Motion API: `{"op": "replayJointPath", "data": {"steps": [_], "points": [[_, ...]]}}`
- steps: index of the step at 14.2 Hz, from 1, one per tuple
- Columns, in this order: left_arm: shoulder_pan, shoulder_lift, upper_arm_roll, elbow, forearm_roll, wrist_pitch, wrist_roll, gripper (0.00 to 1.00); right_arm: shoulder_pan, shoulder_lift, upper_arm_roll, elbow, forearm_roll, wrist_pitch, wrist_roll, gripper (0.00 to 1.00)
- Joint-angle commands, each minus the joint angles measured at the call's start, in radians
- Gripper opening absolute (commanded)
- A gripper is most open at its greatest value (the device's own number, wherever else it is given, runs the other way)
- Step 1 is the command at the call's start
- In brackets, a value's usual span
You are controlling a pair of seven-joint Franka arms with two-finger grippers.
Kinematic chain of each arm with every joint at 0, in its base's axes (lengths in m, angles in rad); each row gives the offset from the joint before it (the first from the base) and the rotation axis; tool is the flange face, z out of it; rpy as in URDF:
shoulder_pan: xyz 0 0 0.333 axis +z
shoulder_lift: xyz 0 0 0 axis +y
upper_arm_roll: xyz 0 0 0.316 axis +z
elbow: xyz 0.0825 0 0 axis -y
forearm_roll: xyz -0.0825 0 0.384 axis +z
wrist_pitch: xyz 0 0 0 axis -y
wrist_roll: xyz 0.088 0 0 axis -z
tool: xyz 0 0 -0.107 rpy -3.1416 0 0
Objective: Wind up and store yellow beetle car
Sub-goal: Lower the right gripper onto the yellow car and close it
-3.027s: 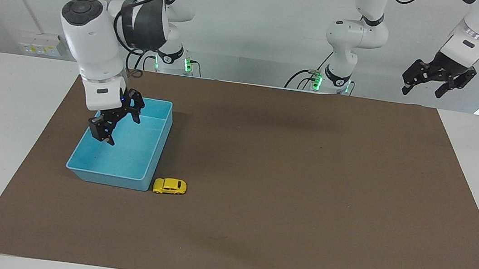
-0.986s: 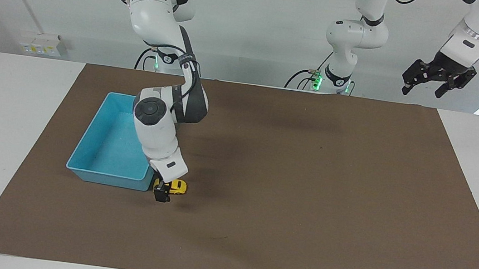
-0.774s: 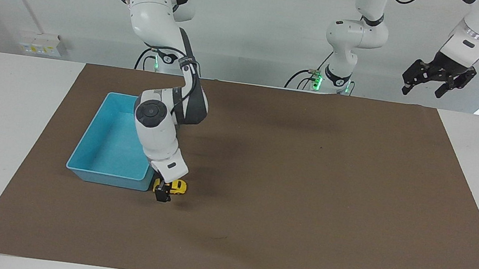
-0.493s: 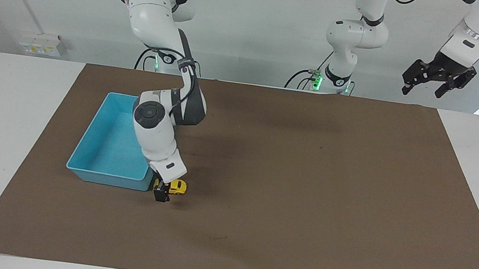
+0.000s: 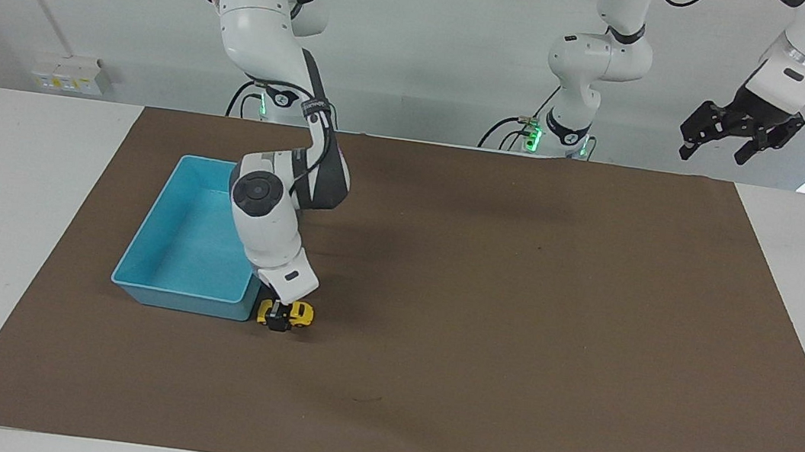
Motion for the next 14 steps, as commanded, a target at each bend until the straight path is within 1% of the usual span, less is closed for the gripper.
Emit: {"op": "replayJointPath", "data": {"steps": [1,4,5,6,7,8,10,14], "points": [[0.028,-0.011,-0.011,-0.014,-0.019,0.017,0.004,1.0,-0.012,-0.038,0.009,-0.054,0.019,0.024,-0.039,0.67],[0.03,-0.008,-0.016,-0.013,-0.02,0.037,-0.002,1.0,-0.012,-0.04,0.009,-0.057,0.019,0.023,-0.033,0.63],[0.028,-0.008,-0.016,-0.013,-0.02,0.037,-0.004,1.0,-0.012,-0.04,0.009,-0.057,0.019,0.023,-0.033,0.6],[0.027,-0.008,-0.017,-0.013,-0.02,0.037,-0.004,1.0,-0.012,-0.04,0.009,-0.055,0.019,0.023,-0.031,0.56],[0.027,-0.008,-0.02,-0.013,-0.02,0.037,-0.004,1.0,-0.01,-0.04,0.009,-0.054,0.019,0.023,-0.029,0.55],[0.028,-0.008,-0.02,-0.011,-0.02,0.037,0.001,1.0,-0.01,-0.038,0.009,-0.052,0.017,0.023,-0.026,0.5],[0.028,-0.012,-0.017,-0.014,-0.02,0.019,-0.002,1.0,-0.012,-0.038,0.009,-0.048,0.017,0.023,-0.029,0.45],[0.03,-0.013,-0.01,-0.013,-0.019,0.019,-0.001,1.0,-0.01,-0.04,0.009,-0.043,0.017,0.012,-0.029,0.41]]}}
